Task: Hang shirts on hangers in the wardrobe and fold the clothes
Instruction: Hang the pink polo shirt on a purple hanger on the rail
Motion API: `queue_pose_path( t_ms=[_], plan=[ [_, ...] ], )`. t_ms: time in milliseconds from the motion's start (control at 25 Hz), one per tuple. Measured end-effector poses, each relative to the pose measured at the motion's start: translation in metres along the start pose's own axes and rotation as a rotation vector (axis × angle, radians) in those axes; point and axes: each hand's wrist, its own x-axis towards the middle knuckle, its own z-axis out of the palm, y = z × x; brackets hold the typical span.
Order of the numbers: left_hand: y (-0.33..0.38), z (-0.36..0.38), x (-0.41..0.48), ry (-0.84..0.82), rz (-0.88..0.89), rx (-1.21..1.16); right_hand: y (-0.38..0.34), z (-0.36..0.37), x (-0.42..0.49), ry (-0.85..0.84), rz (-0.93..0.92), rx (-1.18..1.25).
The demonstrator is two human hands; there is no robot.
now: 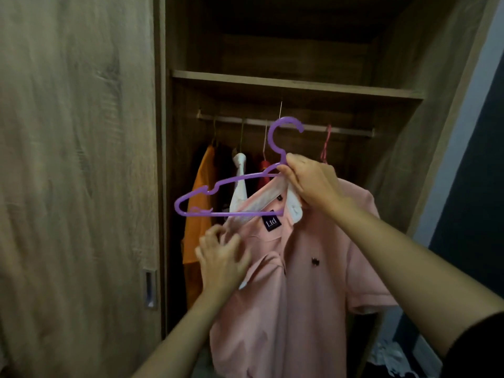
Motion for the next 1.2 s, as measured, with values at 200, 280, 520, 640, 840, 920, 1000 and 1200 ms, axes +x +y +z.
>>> queue_pose_path(
  t_ms=[200, 280, 520, 640, 840, 920, 1000, 1200],
  plan=[
    [-0.047, -0.006, 0.032, -0.454, -0.246, -0.552, 0.03, -0.002, -0.018, -0.063, 0.002, 0.039],
    [-0.069, -0.022, 0.064, -0.554, -0.25, -0.51, 0.043, 0.003, -0.034, -0.149, 0.005, 0.047],
    [-0.056, -0.062, 0.11, -0.7, -0.144, -0.258, 0.044, 0.01, -0.065, -0.268, 0.059, -0.051],
    [-0.016, -0.065, 0.112, -0.405, -0.109, -0.028, 0.02, 0.019, -0.065, -0.182, 0.091, -0.152],
    [0.065, -0.056, 0.088, -0.155, 0.198, -0.017, -0.014, 0.011, -0.041, -0.071, 0.28, -0.085],
    [0.07, -0.05, 0.07, -0.151, 0.413, -0.005, -0.001, 0.006, -0.04, -0.077, 0.336, -0.039],
    [0.054, -0.047, 0.072, -0.071, 0.465, 0.039, 0.013, -0.002, -0.046, -0.051, 0.337, 0.042],
    [0.034, -0.059, 0.115, -0.321, 0.452, 0.152, 0.019, -0.004, -0.054, -0.035, 0.222, 0.265]
  ],
)
